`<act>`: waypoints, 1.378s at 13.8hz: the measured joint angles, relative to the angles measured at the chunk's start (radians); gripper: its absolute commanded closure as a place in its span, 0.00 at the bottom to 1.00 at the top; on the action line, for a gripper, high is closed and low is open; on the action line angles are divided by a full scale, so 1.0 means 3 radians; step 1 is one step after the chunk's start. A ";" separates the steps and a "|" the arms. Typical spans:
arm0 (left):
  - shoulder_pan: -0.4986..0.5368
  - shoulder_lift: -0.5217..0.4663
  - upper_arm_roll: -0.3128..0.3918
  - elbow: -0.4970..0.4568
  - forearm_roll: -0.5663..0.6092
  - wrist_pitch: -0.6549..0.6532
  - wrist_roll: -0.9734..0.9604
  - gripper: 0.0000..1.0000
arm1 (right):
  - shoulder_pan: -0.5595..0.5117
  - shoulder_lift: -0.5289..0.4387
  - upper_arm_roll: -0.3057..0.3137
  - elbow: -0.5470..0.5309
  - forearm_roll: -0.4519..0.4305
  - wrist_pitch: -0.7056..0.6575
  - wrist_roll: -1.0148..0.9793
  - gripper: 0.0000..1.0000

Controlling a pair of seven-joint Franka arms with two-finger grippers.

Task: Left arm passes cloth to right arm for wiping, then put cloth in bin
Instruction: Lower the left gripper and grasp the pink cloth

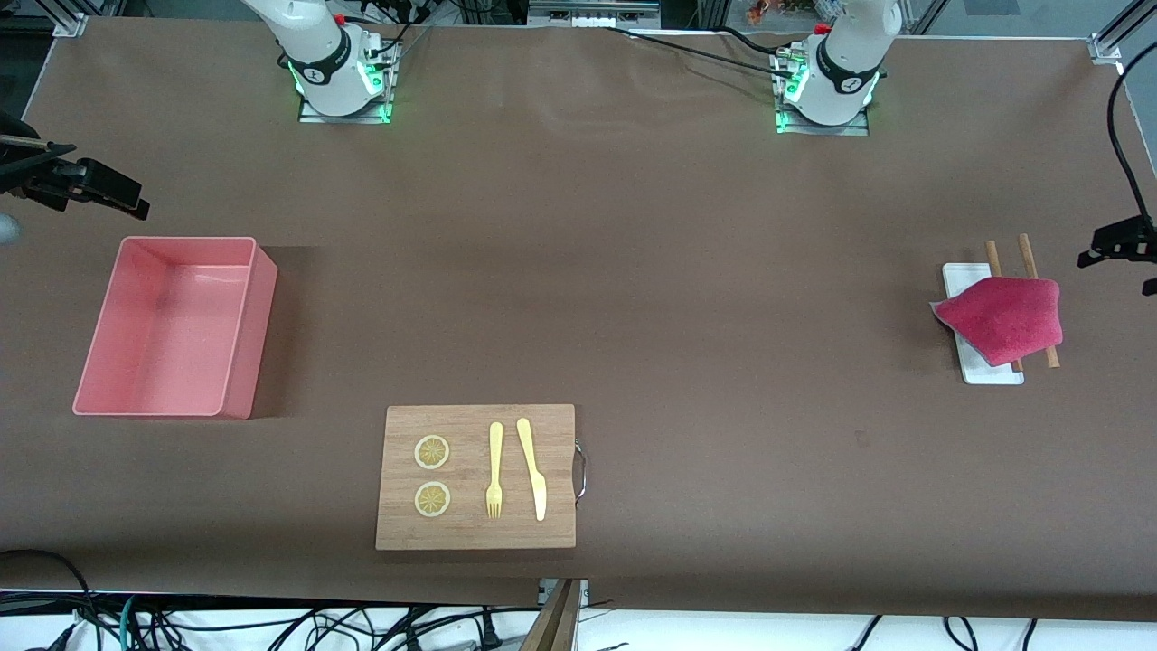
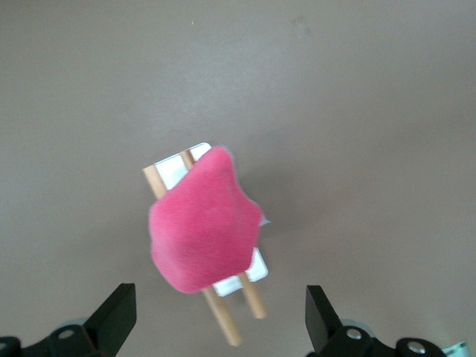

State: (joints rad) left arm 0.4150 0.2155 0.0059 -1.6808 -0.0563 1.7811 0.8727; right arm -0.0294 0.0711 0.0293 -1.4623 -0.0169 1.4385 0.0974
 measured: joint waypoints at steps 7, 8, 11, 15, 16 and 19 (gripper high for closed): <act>0.0861 0.0916 0.0004 0.0428 -0.0575 0.0230 0.2214 0.00 | -0.0007 0.0000 -0.0006 0.0000 0.0000 0.0009 0.0000 0.00; 0.0967 0.1054 0.0003 0.0506 -0.0751 0.0223 0.2484 0.00 | -0.0007 0.0000 -0.0007 0.0000 0.0000 0.0013 0.0000 0.00; 0.1169 0.1460 -0.0002 0.0582 -0.1332 0.0214 0.3134 0.00 | -0.0007 0.0000 -0.0007 0.0001 0.0000 0.0034 0.0000 0.00; 0.1199 0.1720 -0.0030 0.0634 -0.1594 0.0083 0.3847 0.00 | -0.0009 0.0008 -0.0007 0.0001 0.0000 0.0167 0.0000 0.00; 0.1205 0.1754 -0.0030 0.0635 -0.1642 0.0018 0.4019 0.00 | -0.0009 0.0017 -0.0007 0.0000 0.0000 0.0193 0.0000 0.00; 0.1255 0.1922 -0.0029 0.0635 -0.1721 -0.0089 0.4356 0.03 | -0.0009 0.0049 0.0001 -0.0002 0.0000 0.0228 -0.0002 0.00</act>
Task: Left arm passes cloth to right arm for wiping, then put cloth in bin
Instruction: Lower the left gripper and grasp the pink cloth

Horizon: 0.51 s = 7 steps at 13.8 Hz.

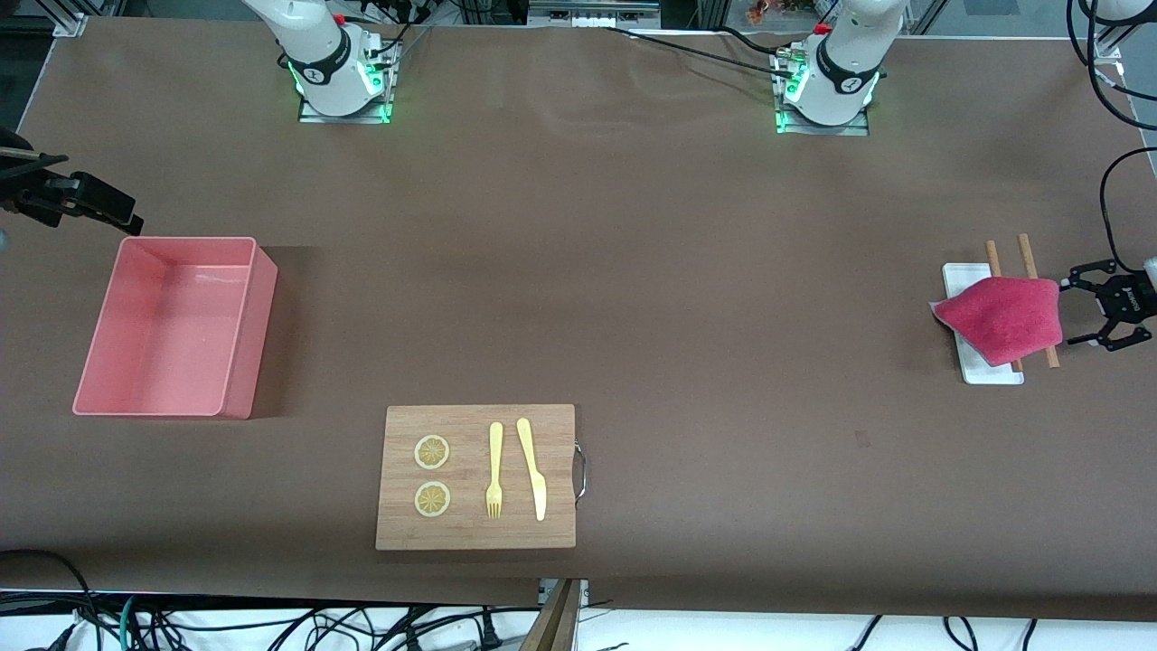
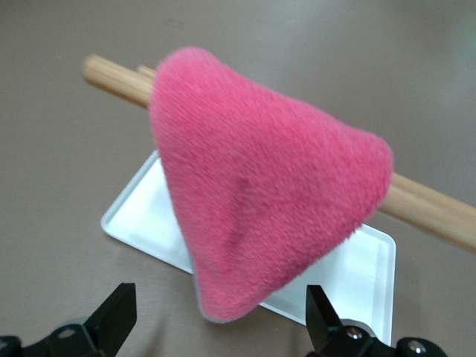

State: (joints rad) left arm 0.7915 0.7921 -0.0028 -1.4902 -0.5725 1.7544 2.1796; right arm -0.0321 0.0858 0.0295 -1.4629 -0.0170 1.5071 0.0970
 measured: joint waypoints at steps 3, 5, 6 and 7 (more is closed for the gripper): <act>0.0032 0.0108 -0.0003 0.0009 -0.0033 -0.0048 0.0161 0.75 | 0.0000 0.0052 0.0013 -0.0063 -0.0013 0.0004 0.0000 0.00; 0.0031 0.0109 -0.0014 0.0038 -0.0034 -0.0080 0.0177 1.00 | -0.0001 0.0131 0.0012 -0.0153 -0.0073 0.0059 0.0000 0.00; 0.0031 0.0109 -0.0018 0.0056 -0.0035 -0.0090 0.0181 1.00 | 0.0000 0.0172 0.0013 -0.0180 -0.0085 0.0079 0.0000 0.00; 0.0032 0.0109 -0.0019 0.0068 -0.0038 -0.0096 0.0185 1.00 | 0.0000 0.0203 0.0016 -0.0189 -0.0085 0.0093 0.0006 0.00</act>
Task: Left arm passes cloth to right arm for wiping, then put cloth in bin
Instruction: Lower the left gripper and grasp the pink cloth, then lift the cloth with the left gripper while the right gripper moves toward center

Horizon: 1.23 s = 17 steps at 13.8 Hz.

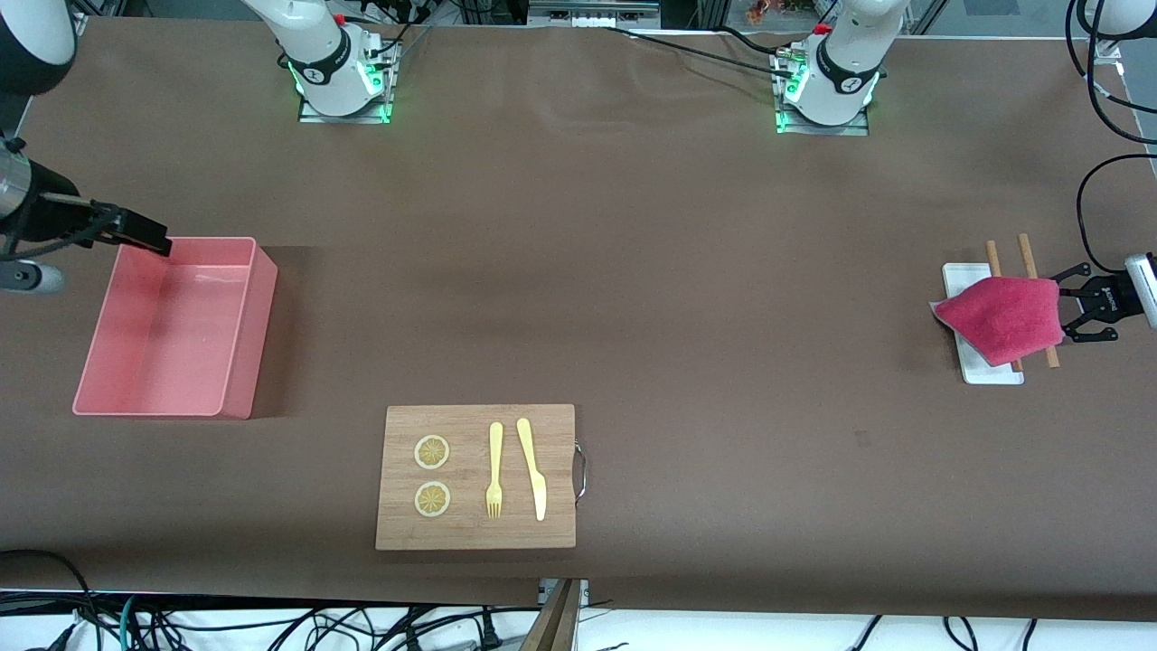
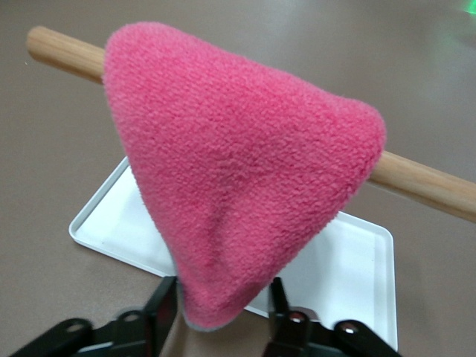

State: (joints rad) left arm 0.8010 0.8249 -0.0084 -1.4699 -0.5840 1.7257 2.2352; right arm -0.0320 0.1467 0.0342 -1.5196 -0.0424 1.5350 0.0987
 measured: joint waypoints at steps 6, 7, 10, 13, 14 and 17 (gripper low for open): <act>-0.0001 -0.0001 -0.0010 0.0105 -0.0010 -0.0005 -0.0023 1.00 | 0.0006 0.0015 0.0259 0.0000 0.0003 0.0040 0.0646 0.00; -0.0005 -0.0003 -0.0016 0.0190 -0.0010 -0.0007 -0.0063 1.00 | 0.0007 0.0016 0.0319 0.0000 0.0003 0.0043 0.0774 0.00; -0.0043 -0.0017 -0.0025 0.0497 -0.0005 -0.0242 -0.0406 1.00 | 0.0010 0.0024 0.0487 0.0000 0.0034 0.0082 0.1129 0.00; -0.0118 -0.0054 -0.0031 0.0759 0.0116 -0.0517 -0.1003 1.00 | 0.0014 0.0065 0.0627 -0.0001 0.0228 0.0173 0.1623 0.00; -0.0163 -0.0088 -0.0034 0.0812 0.0170 -0.0570 -0.1195 1.00 | 0.0016 0.0085 0.0682 -0.0001 0.0260 0.0208 0.1820 0.00; -0.0394 -0.0282 -0.0046 0.0885 0.0356 -0.0603 -0.1901 1.00 | 0.0022 0.0156 0.0865 -0.0004 0.0294 0.0352 0.2278 0.00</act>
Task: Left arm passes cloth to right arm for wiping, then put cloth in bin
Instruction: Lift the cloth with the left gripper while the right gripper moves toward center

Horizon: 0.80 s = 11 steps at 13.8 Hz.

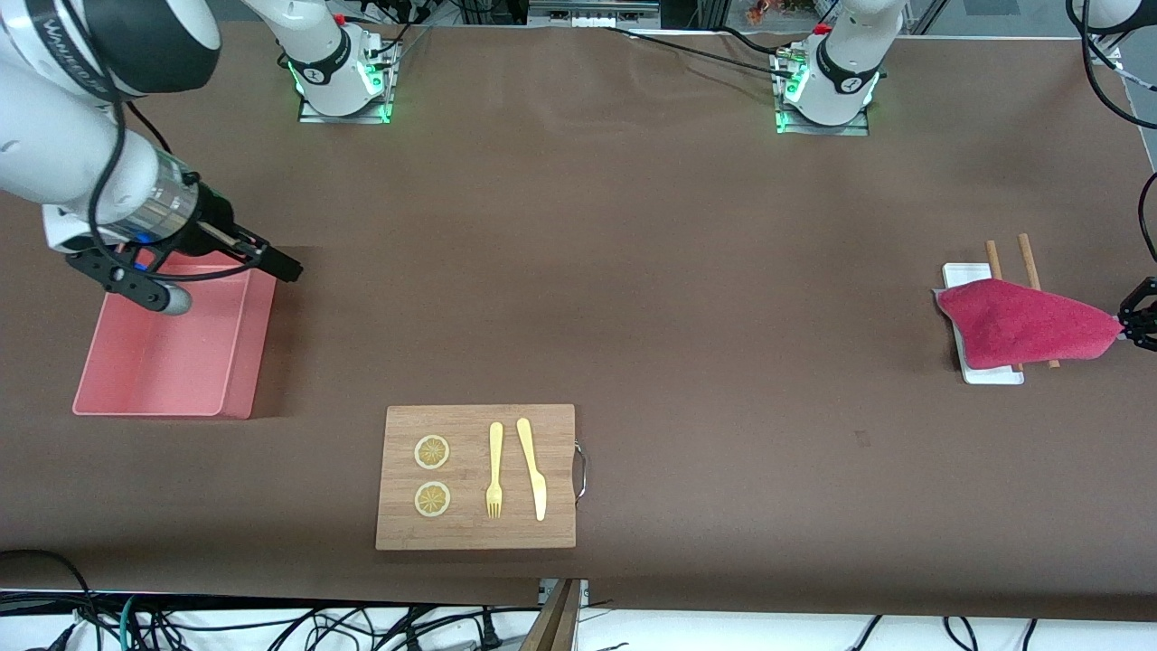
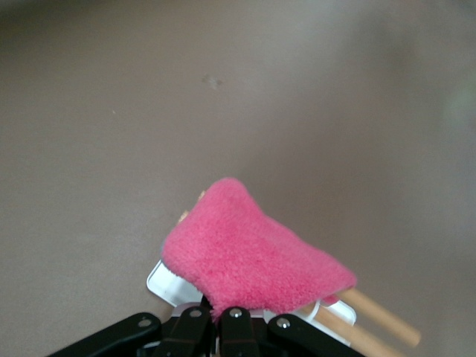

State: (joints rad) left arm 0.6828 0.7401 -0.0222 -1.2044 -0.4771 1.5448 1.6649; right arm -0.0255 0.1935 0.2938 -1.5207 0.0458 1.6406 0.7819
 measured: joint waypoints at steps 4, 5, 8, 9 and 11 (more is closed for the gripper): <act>-0.0410 -0.0435 -0.0015 0.0022 0.0308 -0.0201 -0.1140 1.00 | 0.0006 0.0137 0.0196 -0.0008 0.0173 0.0285 0.0506 0.00; -0.0535 -0.0534 -0.0017 0.0023 0.0362 -0.0270 -0.1466 1.00 | 0.0012 0.0182 0.0259 -0.0010 0.0185 0.0380 0.0648 0.00; -0.0967 -0.0723 -0.0020 0.0019 0.0420 -0.0405 -0.2444 1.00 | 0.0107 0.0319 0.0357 -0.0014 0.0189 0.0684 0.1078 0.00; -0.1131 -0.0760 -0.0021 0.0019 0.0427 -0.0434 -0.2830 1.00 | 0.0154 0.0357 0.0365 -0.0015 0.0190 0.0787 0.1213 0.00; -0.1494 -0.0827 -0.0026 0.0018 0.0435 -0.0473 -0.3690 1.00 | 0.0218 0.0418 0.0400 -0.0015 0.0192 0.0992 0.1454 0.00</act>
State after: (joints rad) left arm 0.2347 0.4920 -0.0300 -1.1989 -0.3465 1.4029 0.5580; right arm 0.0398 0.3188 0.4137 -1.5251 0.1035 1.9382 1.2180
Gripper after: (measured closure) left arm 0.974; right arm 0.000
